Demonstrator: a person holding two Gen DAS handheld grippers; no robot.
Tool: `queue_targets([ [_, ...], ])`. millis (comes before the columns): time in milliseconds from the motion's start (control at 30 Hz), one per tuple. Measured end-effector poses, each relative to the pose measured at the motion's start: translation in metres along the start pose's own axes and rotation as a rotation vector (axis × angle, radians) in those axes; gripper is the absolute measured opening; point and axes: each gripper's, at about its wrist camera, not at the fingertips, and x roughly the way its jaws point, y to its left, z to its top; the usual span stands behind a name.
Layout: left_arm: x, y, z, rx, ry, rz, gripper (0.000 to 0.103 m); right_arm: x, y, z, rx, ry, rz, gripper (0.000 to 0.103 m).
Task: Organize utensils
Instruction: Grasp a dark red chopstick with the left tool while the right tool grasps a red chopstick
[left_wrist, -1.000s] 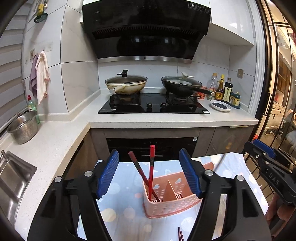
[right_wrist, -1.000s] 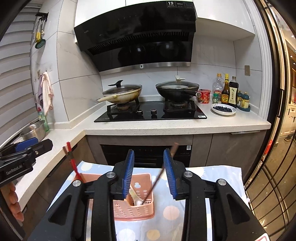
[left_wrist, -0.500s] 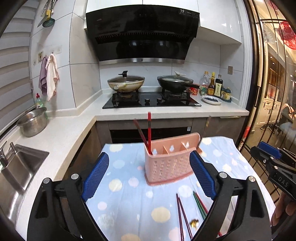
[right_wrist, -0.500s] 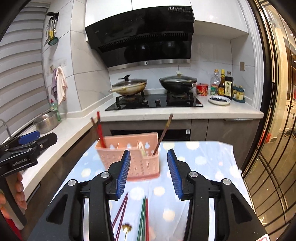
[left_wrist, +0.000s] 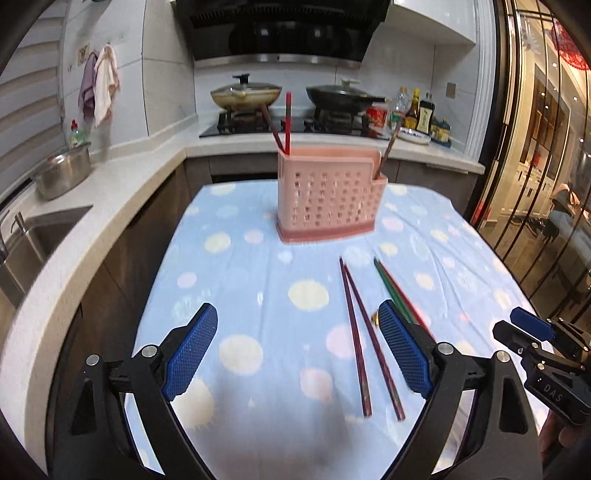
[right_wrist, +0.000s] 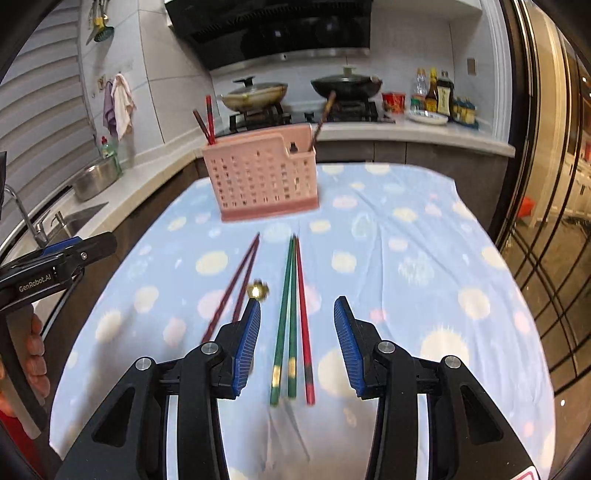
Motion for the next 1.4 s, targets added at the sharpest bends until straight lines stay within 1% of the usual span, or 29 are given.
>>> queue_targets([
  [200,0.008,-0.012,-0.036,0.019,0.069,-0.008,0.085,0.008,-0.011,-0.033,0.04,0.051,-0.016,0.041],
  [433,0.024,-0.024,-0.063,0.024,0.143,-0.034,0.084,0.019,-0.018,-0.06,0.046,0.102,-0.048,0.041],
  [667,0.037,-0.037,-0.075,0.046,0.186,-0.058,0.081,0.028,-0.016,-0.064,0.031,0.122,-0.042,0.04],
  [833,0.046,-0.041,-0.081,0.051,0.212,-0.06,0.074,0.036,-0.013,-0.063,0.02,0.132,-0.035,0.038],
  [1000,0.055,-0.042,-0.085,0.052,0.236,-0.06,0.07,0.044,-0.011,-0.063,0.01,0.146,-0.032,0.037],
  [1100,0.061,-0.042,-0.087,0.051,0.25,-0.058,0.066,0.049,-0.011,-0.064,0.007,0.156,-0.032,0.034],
  [1133,0.062,-0.042,-0.087,0.05,0.256,-0.057,0.064,0.05,-0.012,-0.064,0.006,0.161,-0.032,0.031],
  [1200,0.066,-0.041,-0.088,0.049,0.264,-0.061,0.061,0.053,-0.012,-0.065,0.007,0.166,-0.03,0.03],
  [1300,0.069,-0.041,-0.088,0.052,0.268,-0.061,0.06,0.054,-0.011,-0.065,0.006,0.166,-0.03,0.03],
  [1400,0.071,-0.043,-0.088,0.063,0.262,-0.051,0.057,0.055,-0.011,-0.065,0.002,0.168,-0.026,0.027],
])
